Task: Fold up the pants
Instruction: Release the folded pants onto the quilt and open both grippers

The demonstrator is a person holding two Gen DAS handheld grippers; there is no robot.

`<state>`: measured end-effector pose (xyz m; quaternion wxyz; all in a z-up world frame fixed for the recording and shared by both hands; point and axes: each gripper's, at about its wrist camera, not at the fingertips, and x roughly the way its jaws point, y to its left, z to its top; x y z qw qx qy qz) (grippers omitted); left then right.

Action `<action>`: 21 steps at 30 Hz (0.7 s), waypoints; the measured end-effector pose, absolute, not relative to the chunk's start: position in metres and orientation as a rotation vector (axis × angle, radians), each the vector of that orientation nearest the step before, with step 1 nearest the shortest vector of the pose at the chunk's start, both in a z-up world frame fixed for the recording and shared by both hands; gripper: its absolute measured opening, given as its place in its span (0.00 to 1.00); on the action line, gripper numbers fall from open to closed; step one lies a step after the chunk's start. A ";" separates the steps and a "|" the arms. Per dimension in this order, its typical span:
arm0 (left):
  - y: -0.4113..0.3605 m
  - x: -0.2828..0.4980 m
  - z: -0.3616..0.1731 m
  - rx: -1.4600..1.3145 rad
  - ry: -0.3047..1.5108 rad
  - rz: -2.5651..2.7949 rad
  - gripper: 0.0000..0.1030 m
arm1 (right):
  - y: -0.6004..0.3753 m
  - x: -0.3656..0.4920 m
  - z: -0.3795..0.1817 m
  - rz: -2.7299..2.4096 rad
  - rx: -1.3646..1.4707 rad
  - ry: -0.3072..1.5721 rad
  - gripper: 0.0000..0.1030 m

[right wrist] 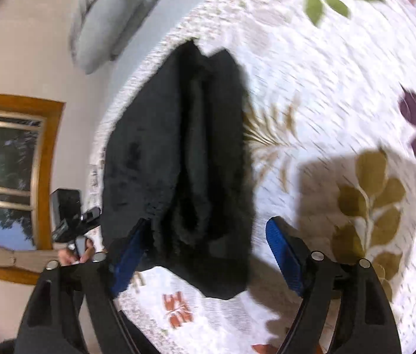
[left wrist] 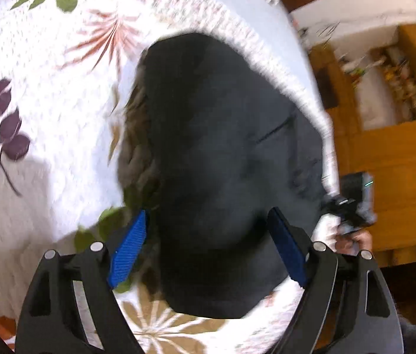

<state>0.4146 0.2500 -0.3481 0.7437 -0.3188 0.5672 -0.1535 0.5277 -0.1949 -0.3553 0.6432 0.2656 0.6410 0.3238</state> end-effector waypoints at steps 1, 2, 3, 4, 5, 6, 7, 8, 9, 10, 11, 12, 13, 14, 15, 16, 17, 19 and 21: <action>0.248 0.415 -0.352 -0.688 1.250 -0.325 0.81 | -0.194 0.526 -0.358 0.724 0.613 1.460 0.80; 0.249 0.414 -0.356 -0.703 1.252 -0.314 0.82 | -0.193 0.524 -0.361 0.713 0.616 1.460 0.81; 0.250 0.414 -0.357 -0.727 1.247 -0.310 0.82 | -0.198 0.522 -0.360 0.707 0.612 1.458 0.81; 0.252 0.412 -0.358 -0.742 1.241 -0.310 0.82 | -0.198 0.520 -0.358 0.705 0.602 1.454 0.81; 0.254 0.413 -0.358 -0.750 1.237 -0.311 0.82 | -0.196 0.520 -0.355 0.704 0.605 1.455 0.81; 0.256 0.410 -0.355 -0.762 1.228 -0.313 0.81 | -0.194 0.519 -0.352 0.704 0.615 1.457 0.82; 0.258 0.409 -0.353 -0.769 1.216 -0.314 0.80 | -0.192 0.516 -0.346 0.708 0.621 1.452 0.82; 0.263 0.406 -0.351 -0.775 1.201 -0.313 0.81 | -0.200 0.518 -0.343 0.707 0.622 1.443 0.82; 0.266 0.403 -0.348 -0.780 1.184 -0.314 0.82 | -0.196 0.515 -0.338 0.703 0.624 1.434 0.83; 0.269 0.395 -0.341 -0.790 1.158 -0.316 0.86 | -0.203 0.512 -0.337 0.697 0.640 1.417 0.83; 0.271 0.389 -0.335 -0.798 1.138 -0.313 0.88 | -0.208 0.508 -0.332 0.689 0.653 1.403 0.83; 0.273 0.382 -0.329 -0.803 1.121 -0.309 0.88 | -0.212 0.502 -0.326 0.676 0.662 1.389 0.84; 0.274 0.371 -0.322 -0.802 1.103 -0.309 0.89 | -0.218 0.495 -0.320 0.655 0.661 1.368 0.86; 0.274 0.363 -0.317 -0.796 1.092 -0.304 0.90 | -0.224 0.486 -0.313 0.628 0.656 1.338 0.88; 0.273 0.353 -0.310 -0.783 1.079 -0.294 0.90 | -0.228 0.478 -0.310 0.618 0.651 1.323 0.89; 0.269 0.341 -0.300 -0.759 1.064 -0.278 0.91 | -0.232 0.466 -0.302 0.597 0.639 1.297 0.90; 0.261 0.330 -0.292 -0.732 1.048 -0.267 0.91 | -0.236 0.456 -0.298 0.577 0.631 1.279 0.91; 0.247 0.306 -0.272 -0.659 1.014 -0.249 0.92 | -0.240 0.431 -0.288 0.541 0.630 1.243 0.94; 0.231 0.282 -0.252 -0.599 0.996 -0.235 0.93 | -0.239 0.409 -0.278 0.511 0.604 1.222 0.94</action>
